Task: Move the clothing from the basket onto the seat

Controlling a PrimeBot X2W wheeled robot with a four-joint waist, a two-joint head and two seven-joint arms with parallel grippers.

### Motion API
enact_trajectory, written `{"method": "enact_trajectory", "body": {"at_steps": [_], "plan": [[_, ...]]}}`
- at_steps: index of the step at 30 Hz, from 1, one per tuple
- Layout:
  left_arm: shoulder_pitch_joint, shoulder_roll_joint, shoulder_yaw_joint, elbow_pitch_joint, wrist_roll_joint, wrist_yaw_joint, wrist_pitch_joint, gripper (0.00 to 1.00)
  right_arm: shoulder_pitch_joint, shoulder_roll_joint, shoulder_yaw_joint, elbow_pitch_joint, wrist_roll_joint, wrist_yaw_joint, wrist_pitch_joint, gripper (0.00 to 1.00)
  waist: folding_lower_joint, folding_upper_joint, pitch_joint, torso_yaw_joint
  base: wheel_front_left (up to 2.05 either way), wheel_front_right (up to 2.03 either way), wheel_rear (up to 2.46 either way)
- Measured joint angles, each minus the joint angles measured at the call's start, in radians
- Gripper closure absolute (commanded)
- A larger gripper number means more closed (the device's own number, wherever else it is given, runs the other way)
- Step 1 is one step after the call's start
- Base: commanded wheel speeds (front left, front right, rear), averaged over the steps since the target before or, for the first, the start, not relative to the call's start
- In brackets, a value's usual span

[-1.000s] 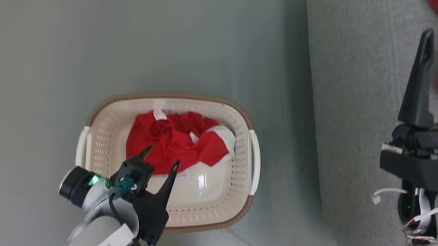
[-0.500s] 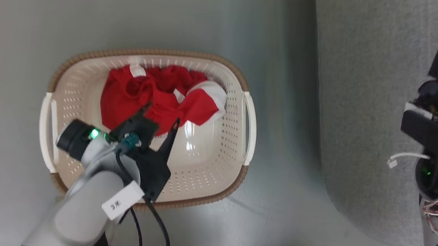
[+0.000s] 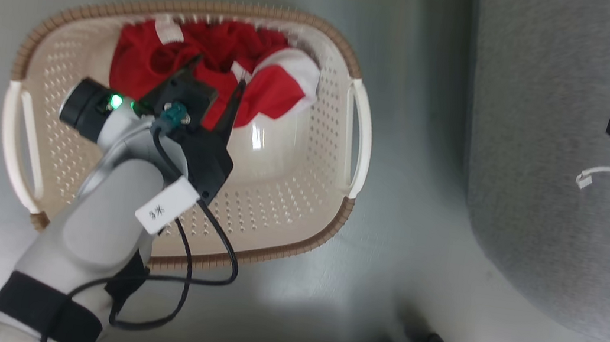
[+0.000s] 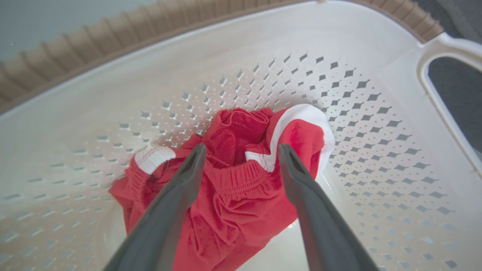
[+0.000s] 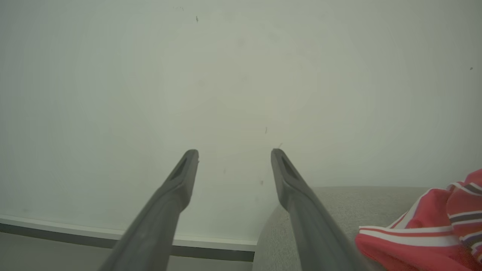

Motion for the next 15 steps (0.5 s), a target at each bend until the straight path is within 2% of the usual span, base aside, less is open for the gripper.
{"method": "enact_trajectory", "body": {"at_steps": [10, 14, 15], "plan": [[-0.065, 0.001, -0.003, 0.079, 0.024, -0.016, -0.002, 0.00, -0.046, 0.007, 0.007, 0.022, -0.021, 0.000, 0.000, 0.00, -0.0001, 0.0001, 0.112, -0.005, 0.00, 0.00, 0.00], [-0.082, 0.001, -0.003, 0.110, 0.027, -0.015, -0.009, 0.00, -0.053, 0.012, 0.014, 0.026, -0.022, 0.000, 0.000, 0.00, 0.0000, 0.0000, 0.123, -0.010, 0.00, 0.00, 0.00], [-0.085, 0.001, -0.003, 0.117, 0.027, -0.015, -0.009, 0.33, -0.055, 0.012, 0.015, 0.027, -0.024, 0.001, 0.000, 0.00, -0.0001, 0.0000, 0.124, -0.012, 0.00, 0.00, 0.00]]}}
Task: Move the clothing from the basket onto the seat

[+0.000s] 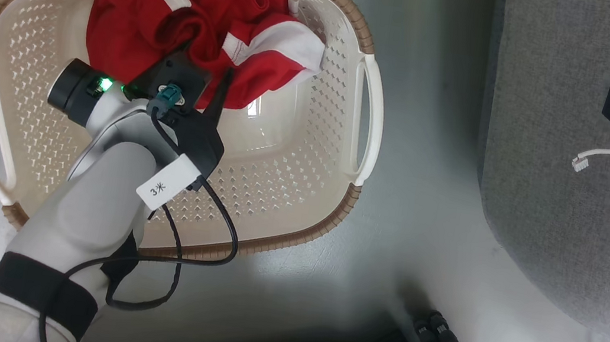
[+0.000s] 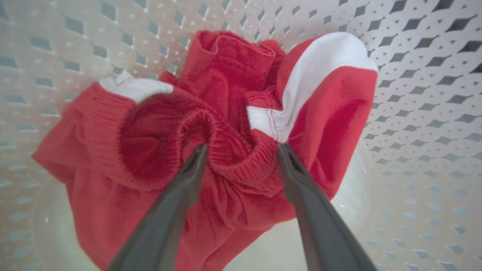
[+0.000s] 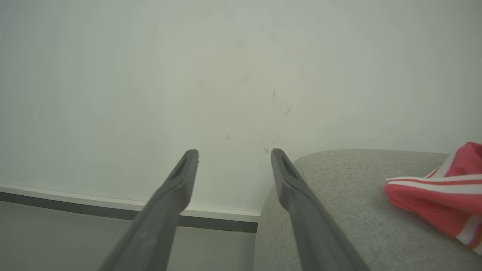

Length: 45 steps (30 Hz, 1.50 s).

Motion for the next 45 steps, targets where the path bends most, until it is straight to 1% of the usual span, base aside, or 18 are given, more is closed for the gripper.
{"method": "enact_trajectory", "body": {"at_steps": [1, 2, 3, 9, 12, 17, 21, 23, 24, 30, 36, 45], "plan": [[-0.004, 0.000, 0.000, 0.009, 0.000, 0.001, 0.000, 0.58, -0.003, 0.000, 0.002, 0.001, -0.006, 0.000, 0.000, 0.00, 0.0000, -0.0001, 0.001, -0.001, 0.00, 0.00, 0.00], [-0.008, -0.001, 0.000, 0.017, 0.000, 0.005, -0.002, 0.87, -0.005, 0.001, 0.004, 0.007, -0.008, 0.000, 0.000, 0.00, 0.0000, -0.0001, 0.000, -0.002, 0.00, 0.00, 0.00], [-0.010, -0.002, 0.000, 0.023, 0.000, 0.008, -0.005, 1.00, -0.005, 0.001, 0.006, 0.014, -0.009, 0.000, 0.000, 0.00, 0.0000, -0.0001, -0.002, -0.003, 0.00, 0.00, 0.00], [-0.010, -0.015, 0.002, 0.049, -0.004, 0.003, -0.042, 1.00, -0.005, 0.000, 0.010, 0.046, -0.023, 0.009, 0.000, 0.00, -0.0002, -0.0002, -0.024, 0.002, 0.00, 0.00, 0.00], [-0.009, -0.024, 0.018, 0.052, -0.041, -0.003, -0.075, 1.00, -0.004, -0.005, 0.011, 0.070, -0.027, 0.018, 0.000, 0.00, -0.0001, -0.0001, -0.042, 0.011, 0.00, 0.00, 0.00], [0.000, -0.028, 0.019, 0.060, -0.056, -0.029, -0.104, 1.00, 0.010, -0.011, 0.012, 0.121, -0.032, 0.027, 0.000, 0.00, -0.0001, -0.0001, -0.084, 0.033, 0.00, 0.00, 0.00], [0.037, -0.034, 0.017, 0.062, -0.064, -0.046, -0.116, 1.00, 0.038, -0.013, 0.012, 0.157, -0.032, 0.035, 0.000, 0.00, -0.0002, -0.0002, -0.128, 0.054, 0.00, 0.00, 0.00], [0.055, -0.036, 0.016, 0.060, -0.071, -0.047, -0.125, 1.00, 0.051, -0.013, 0.012, 0.174, -0.032, 0.035, 0.000, 0.00, -0.0001, -0.0002, -0.152, 0.065, 0.00, 0.00, 0.00], [0.062, -0.037, 0.016, 0.059, -0.073, -0.056, -0.125, 1.00, 0.058, -0.013, 0.012, 0.183, -0.032, 0.036, 0.000, 0.00, -0.0002, -0.0002, -0.165, 0.071, 0.00, 0.00, 0.00], [0.101, -0.040, 0.016, 0.035, -0.100, -0.069, -0.133, 1.00, 0.103, -0.014, 0.005, 0.219, -0.032, 0.040, 0.000, 0.00, -0.0002, -0.0002, -0.229, 0.099, 0.00, 0.00, 0.00], [0.149, -0.041, 0.018, -0.013, -0.117, -0.081, -0.133, 1.00, 0.164, -0.024, -0.016, 0.255, -0.028, 0.044, 0.000, 0.00, -0.0002, -0.0002, -0.311, 0.132, 0.00, 0.00, 0.00], [0.254, -0.043, 0.012, -0.096, -0.125, -0.090, -0.133, 1.00, 0.237, -0.020, -0.024, 0.307, -0.021, 0.044, 0.000, 0.00, -0.0003, -0.0002, -0.437, 0.173, 0.00, 0.00, 0.00]]}}
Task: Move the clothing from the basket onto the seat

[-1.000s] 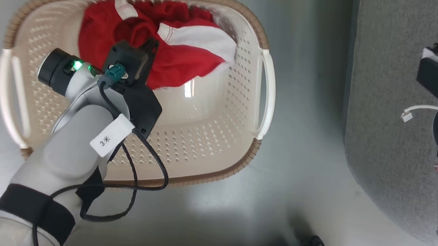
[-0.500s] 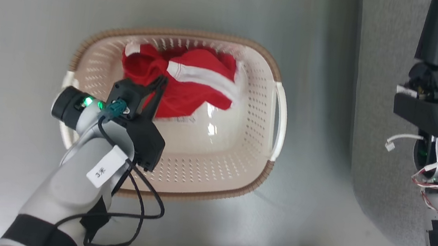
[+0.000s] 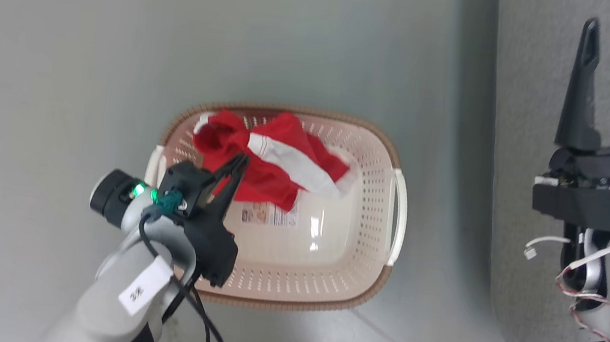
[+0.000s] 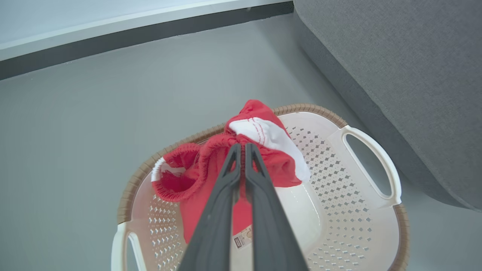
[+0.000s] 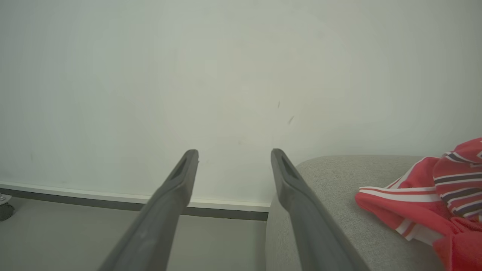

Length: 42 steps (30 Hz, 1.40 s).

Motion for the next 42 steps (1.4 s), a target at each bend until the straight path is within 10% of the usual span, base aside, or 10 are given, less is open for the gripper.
{"method": "enact_trajectory", "body": {"at_steps": [11, 16, 17, 42], "plan": [[0.127, 0.000, 0.015, -0.115, -0.037, -0.001, 0.000, 1.00, 0.077, 0.022, 0.003, 0.048, 0.003, 0.009, 0.000, 0.00, -0.0001, 0.0000, -0.158, 0.023, 0.00, 0.00, 0.00], [0.195, 0.006, 0.028, -0.174, -0.047, -0.008, 0.000, 0.03, 0.113, 0.037, 0.005, 0.067, 0.008, 0.010, 0.000, 0.00, 0.0001, 0.0000, -0.230, 0.025, 0.00, 0.00, 0.00], [0.210, 0.007, 0.032, -0.187, -0.052, -0.008, 0.000, 0.00, 0.121, 0.039, 0.005, 0.071, 0.009, 0.010, 0.000, 0.00, 0.0001, -0.0001, -0.244, 0.025, 0.00, 0.00, 0.00], [0.582, 0.079, 0.230, -0.482, -0.117, 0.086, 0.000, 0.00, 0.431, 0.060, 0.013, 0.109, 0.016, 0.018, 0.001, 0.00, 0.0001, -0.0001, -0.605, 0.004, 0.00, 0.00, 0.00]]}}
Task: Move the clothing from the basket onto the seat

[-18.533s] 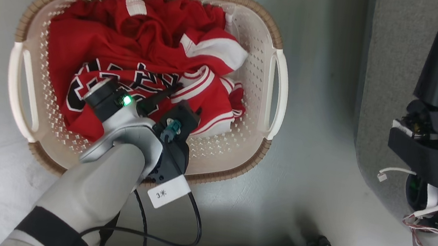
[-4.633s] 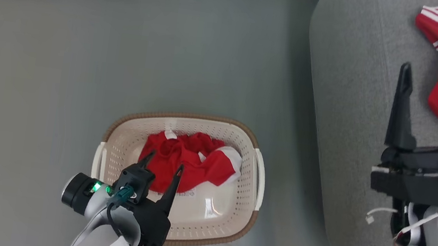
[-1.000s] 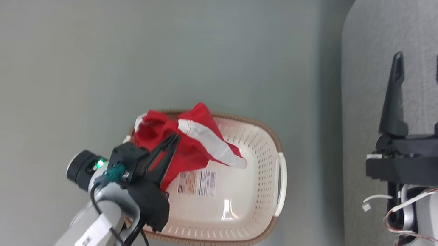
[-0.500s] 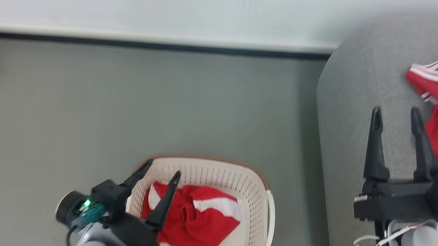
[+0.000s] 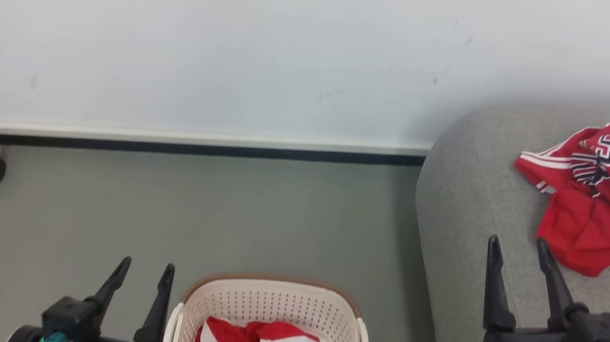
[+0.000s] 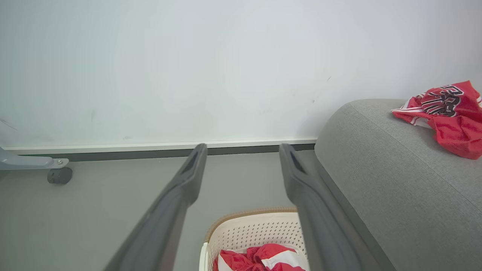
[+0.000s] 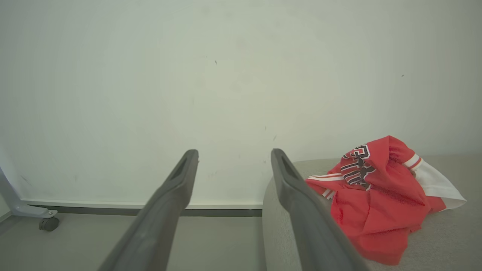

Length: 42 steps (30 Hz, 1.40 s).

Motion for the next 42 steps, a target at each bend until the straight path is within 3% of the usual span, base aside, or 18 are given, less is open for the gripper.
{"method": "enact_trajectory", "body": {"at_steps": [14, 42], "plan": [[0.120, 0.026, 0.098, -0.174, -0.005, 0.065, 0.000, 0.00, 0.135, 0.005, 0.014, -0.052, 0.002, 0.000, 0.000, 0.00, 0.0001, 0.0001, -0.069, -0.004, 0.00, 0.00, 0.00], [0.174, 0.029, 0.115, -0.262, 0.002, 0.079, 0.000, 0.00, 0.146, 0.010, 0.010, -0.066, 0.010, -0.002, 0.000, 0.00, 0.0002, 0.0001, -0.055, -0.012, 0.00, 0.00, 0.00]]}}
